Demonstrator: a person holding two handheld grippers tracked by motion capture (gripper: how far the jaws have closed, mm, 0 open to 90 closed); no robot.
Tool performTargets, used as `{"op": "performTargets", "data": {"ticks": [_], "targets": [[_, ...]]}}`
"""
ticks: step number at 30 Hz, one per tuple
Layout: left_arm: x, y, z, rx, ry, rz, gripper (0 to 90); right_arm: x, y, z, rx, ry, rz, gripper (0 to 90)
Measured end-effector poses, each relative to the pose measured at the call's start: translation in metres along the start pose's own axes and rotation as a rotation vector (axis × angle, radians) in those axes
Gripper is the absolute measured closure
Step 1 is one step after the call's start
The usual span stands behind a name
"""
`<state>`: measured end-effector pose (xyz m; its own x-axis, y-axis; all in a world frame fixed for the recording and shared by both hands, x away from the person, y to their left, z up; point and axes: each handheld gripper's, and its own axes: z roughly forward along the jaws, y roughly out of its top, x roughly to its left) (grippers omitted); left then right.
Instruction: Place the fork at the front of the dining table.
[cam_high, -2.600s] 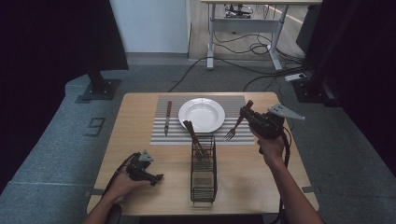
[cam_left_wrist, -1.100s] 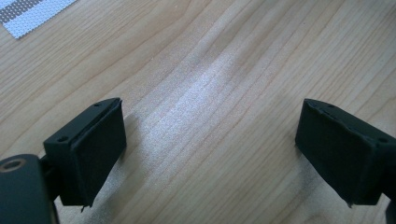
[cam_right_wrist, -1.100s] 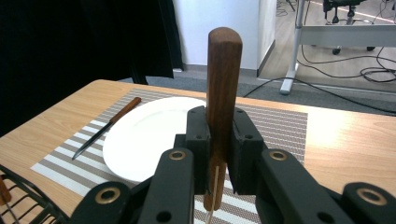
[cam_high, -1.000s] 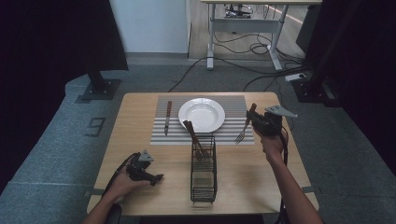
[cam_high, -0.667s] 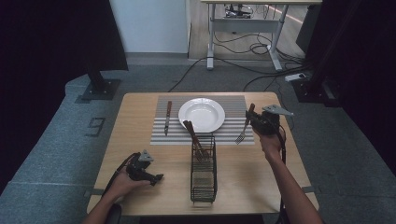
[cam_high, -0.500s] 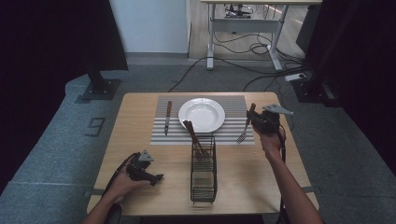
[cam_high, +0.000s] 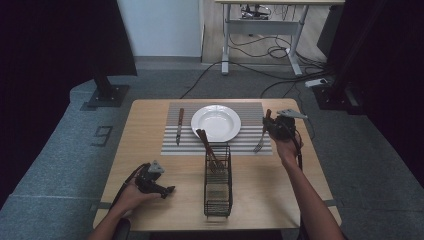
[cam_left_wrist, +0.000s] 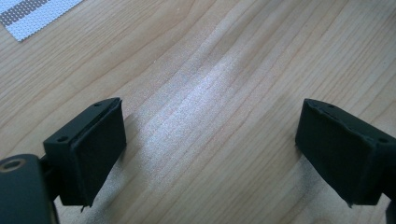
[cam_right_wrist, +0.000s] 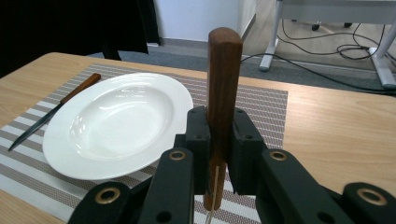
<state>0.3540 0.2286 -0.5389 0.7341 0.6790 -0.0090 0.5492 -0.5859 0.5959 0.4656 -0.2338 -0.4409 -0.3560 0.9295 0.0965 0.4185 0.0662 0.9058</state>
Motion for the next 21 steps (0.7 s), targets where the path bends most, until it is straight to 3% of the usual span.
{"op": "performTargets", "data": {"ticks": [8,16,21], "targets": [[0.000,0.000,0.000,0.000,-0.001,0.002,8.5,0.005,-0.001,0.012,0.007,-0.023,-0.030,80.0],[0.000,0.000,0.000,-0.001,-0.001,0.001,8.5,0.002,0.001,0.021,0.001,-0.033,-0.009,79.9],[0.000,0.000,0.000,-0.002,0.000,0.001,8.5,0.005,0.004,0.032,0.005,-0.042,-0.021,80.0]]}}
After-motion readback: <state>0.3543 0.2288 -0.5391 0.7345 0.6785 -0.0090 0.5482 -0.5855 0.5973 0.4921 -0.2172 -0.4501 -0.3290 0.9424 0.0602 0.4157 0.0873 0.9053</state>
